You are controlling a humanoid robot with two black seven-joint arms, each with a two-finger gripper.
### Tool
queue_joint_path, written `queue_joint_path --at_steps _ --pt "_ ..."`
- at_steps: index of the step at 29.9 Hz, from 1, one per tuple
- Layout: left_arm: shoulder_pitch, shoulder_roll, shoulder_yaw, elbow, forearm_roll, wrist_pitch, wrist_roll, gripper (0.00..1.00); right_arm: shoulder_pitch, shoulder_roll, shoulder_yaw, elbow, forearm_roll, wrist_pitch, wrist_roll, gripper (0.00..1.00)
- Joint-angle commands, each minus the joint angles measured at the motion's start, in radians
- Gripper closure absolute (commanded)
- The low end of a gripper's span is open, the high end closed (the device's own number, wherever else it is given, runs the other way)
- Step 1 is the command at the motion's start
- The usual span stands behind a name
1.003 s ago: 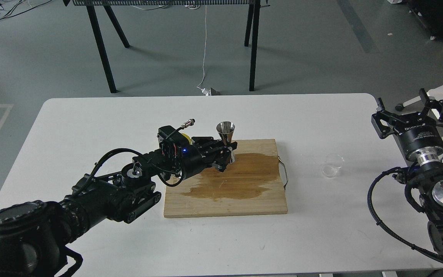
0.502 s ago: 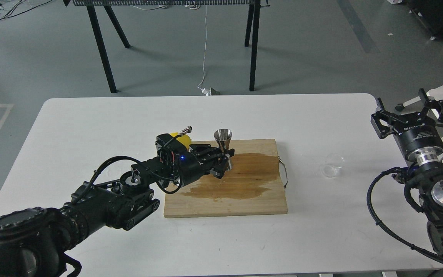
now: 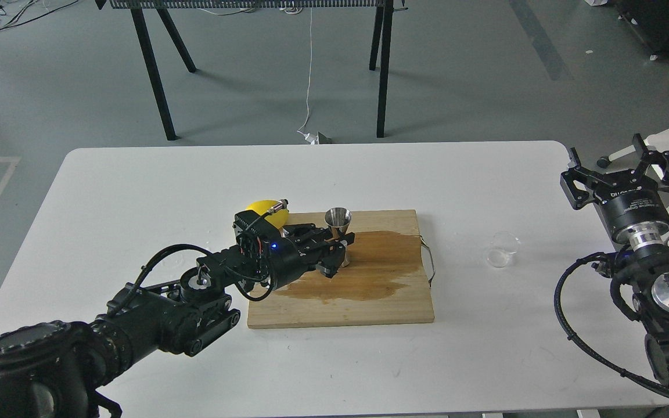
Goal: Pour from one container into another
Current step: 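Lower the jigger upright onto the board and open the left gripper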
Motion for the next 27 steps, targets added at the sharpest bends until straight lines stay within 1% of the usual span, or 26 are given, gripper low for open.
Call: queue_joint_path --at_steps 1,4,5,6,7,8,16,27 --pt "0.002 0.000 0.000 -0.003 0.000 0.001 0.000 0.56 -0.002 0.001 0.000 0.002 0.000 0.000 0.000 0.01" --pt "0.003 0.000 0.000 -0.005 0.000 0.003 0.000 0.49 -0.002 0.003 0.000 0.003 0.000 0.000 0.000 0.01" --pt "0.003 0.000 0.000 -0.005 0.000 0.003 0.000 0.44 -0.002 0.003 0.000 0.003 0.000 0.000 0.000 0.01" --pt "0.002 0.000 0.000 -0.006 0.000 0.001 0.000 0.36 -0.002 0.001 0.000 0.003 0.000 0.000 0.000 0.01" --pt "0.002 0.000 0.000 -0.008 0.000 0.003 0.000 0.25 -0.002 0.003 0.000 0.003 0.000 0.000 0.000 0.01" --pt "0.002 0.000 0.000 -0.008 0.000 0.003 0.000 0.23 -0.002 0.003 0.000 0.003 0.000 0.000 0.000 0.01" --pt "0.002 0.000 0.000 -0.014 0.000 0.003 0.000 0.20 -0.002 0.001 0.002 0.003 0.002 0.000 0.001 0.01" --pt "0.031 0.000 0.000 -0.029 0.000 0.001 0.000 0.19 -0.003 0.003 0.002 0.003 0.002 0.000 0.001 0.01"
